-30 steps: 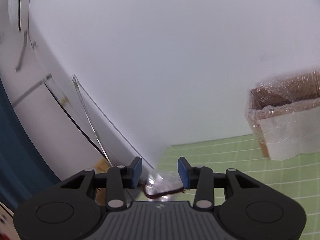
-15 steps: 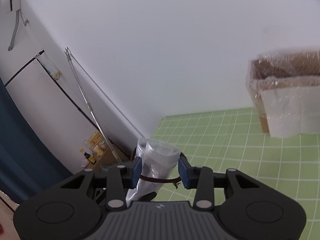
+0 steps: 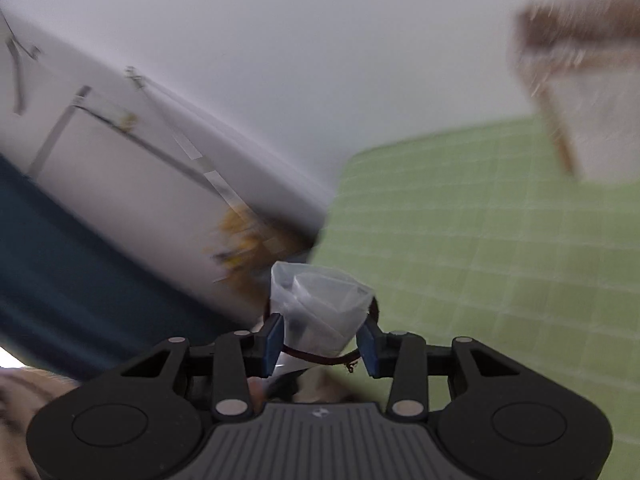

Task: Fold shopping bag
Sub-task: 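Hold the rolled bag with the left gripper while the right gripper stretches the band down around it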

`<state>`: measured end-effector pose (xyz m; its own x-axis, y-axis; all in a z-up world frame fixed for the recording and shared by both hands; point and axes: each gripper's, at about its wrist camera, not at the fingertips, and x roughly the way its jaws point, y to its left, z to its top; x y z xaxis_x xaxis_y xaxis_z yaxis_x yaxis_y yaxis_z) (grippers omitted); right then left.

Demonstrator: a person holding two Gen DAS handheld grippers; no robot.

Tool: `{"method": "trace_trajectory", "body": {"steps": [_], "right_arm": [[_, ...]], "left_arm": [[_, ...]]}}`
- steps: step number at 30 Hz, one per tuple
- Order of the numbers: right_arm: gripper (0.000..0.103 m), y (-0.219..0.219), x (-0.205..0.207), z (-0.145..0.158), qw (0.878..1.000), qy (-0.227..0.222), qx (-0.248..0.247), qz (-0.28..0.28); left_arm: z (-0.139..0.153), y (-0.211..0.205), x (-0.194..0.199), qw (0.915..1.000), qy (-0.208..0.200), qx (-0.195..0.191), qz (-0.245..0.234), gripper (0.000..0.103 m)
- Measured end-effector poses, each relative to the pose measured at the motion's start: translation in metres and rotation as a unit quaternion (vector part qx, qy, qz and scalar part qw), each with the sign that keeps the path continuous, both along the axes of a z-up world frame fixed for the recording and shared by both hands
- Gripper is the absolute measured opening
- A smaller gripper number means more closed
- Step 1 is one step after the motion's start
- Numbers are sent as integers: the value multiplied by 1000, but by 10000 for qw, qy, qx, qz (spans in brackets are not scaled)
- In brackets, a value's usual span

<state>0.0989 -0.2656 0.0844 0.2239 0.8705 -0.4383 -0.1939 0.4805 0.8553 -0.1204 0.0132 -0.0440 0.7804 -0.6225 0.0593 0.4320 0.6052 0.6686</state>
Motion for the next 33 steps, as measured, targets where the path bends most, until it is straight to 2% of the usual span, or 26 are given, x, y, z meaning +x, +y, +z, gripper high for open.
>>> {"method": "trace_trajectory", "body": {"steps": [2,5,7,13,17,20,24,26,30,33], "right_arm": [[46,-2,2,-6,9996,170,171,159],[46,4,2,-7,9986,173,232,452],[48,10,1,-5,9976,117,249,628],[54,14,0,-5,9973,118,311,648],[55,26,0,-7,9957,155,261,874],[55,23,0,-1,9973,27,108,732],[56,15,-1,-4,9981,204,377,437],[56,18,-3,-4,9984,105,377,396],[56,14,-12,-5,9977,-154,638,-161],[56,17,-20,-3,9957,-378,633,-554]], "left_arm": [[2,3,-2,9996,-158,136,-196,16],[7,7,-4,9988,-294,174,-342,16],[10,12,-7,9986,-295,124,-411,16],[18,14,-4,9990,-184,-74,-406,16],[19,-4,4,9986,-193,-127,-481,16],[23,-6,10,9990,40,-359,-276,16],[30,-7,15,9976,235,-636,-167,16],[32,-9,16,9964,295,-783,-120,16],[45,-8,25,9861,766,-1464,195,16],[49,-11,32,9787,941,-1775,413,16]]}}
